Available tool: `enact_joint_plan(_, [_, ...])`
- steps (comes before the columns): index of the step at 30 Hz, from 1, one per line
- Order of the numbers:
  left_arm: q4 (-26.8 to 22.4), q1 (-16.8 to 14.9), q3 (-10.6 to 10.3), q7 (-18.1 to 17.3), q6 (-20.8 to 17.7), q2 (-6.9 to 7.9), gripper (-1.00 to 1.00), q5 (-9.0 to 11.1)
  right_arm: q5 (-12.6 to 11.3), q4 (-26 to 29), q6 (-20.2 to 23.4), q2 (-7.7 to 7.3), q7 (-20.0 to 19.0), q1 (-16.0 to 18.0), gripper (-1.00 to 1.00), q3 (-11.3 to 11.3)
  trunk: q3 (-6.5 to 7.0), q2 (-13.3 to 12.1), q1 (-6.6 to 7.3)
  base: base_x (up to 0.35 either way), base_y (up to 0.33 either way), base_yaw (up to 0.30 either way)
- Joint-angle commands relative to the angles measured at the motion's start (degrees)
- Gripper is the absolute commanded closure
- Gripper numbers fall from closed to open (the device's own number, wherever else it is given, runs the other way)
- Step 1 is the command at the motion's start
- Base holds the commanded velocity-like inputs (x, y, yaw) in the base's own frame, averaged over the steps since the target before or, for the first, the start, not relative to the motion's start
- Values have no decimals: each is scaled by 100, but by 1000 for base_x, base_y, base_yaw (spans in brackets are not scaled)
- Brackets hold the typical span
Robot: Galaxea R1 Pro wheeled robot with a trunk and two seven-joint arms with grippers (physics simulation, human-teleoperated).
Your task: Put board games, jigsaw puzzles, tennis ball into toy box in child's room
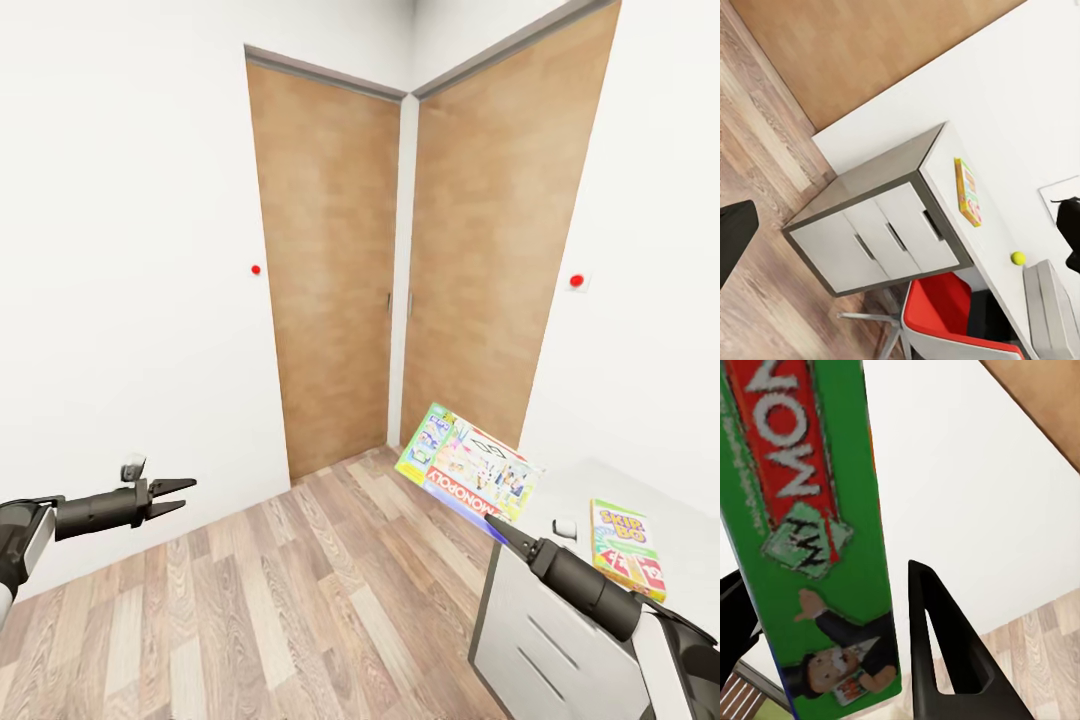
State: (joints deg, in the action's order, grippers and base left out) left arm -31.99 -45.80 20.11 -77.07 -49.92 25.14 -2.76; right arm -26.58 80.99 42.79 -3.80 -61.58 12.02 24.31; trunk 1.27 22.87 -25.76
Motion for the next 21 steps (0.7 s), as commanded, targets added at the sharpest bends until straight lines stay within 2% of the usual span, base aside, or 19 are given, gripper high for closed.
enact_joint_plan(1, [0,-5,19,-31,-60,-2,-100,-33,-23,1,39,-5,-4,2,100,3,-10,5,-2,0,0,-5])
enact_joint_plan(5, [0,-7,19,-29,-61,-1,-100,-32,-28,3,56,-27,-7,2,100,5,-43,5,-2,0,0,-3])
enact_joint_plan(12, [0,-8,19,-28,-61,4,-100,-31,-38,15,132,-38,-31,2,100,280,-107,5,-2,0,0,0])
enact_joint_plan(18, [0,-6,19,-28,-61,8,-100,-30,-40,28,394,-42,-75,2,100,637,-163,5,-2,-3,0,0])
enact_joint_plan(21, [0,-7,19,-28,-61,8,-100,-30,-40,38,434,-45,-89,2,100,712,-192,5,-2,-96,0,0])
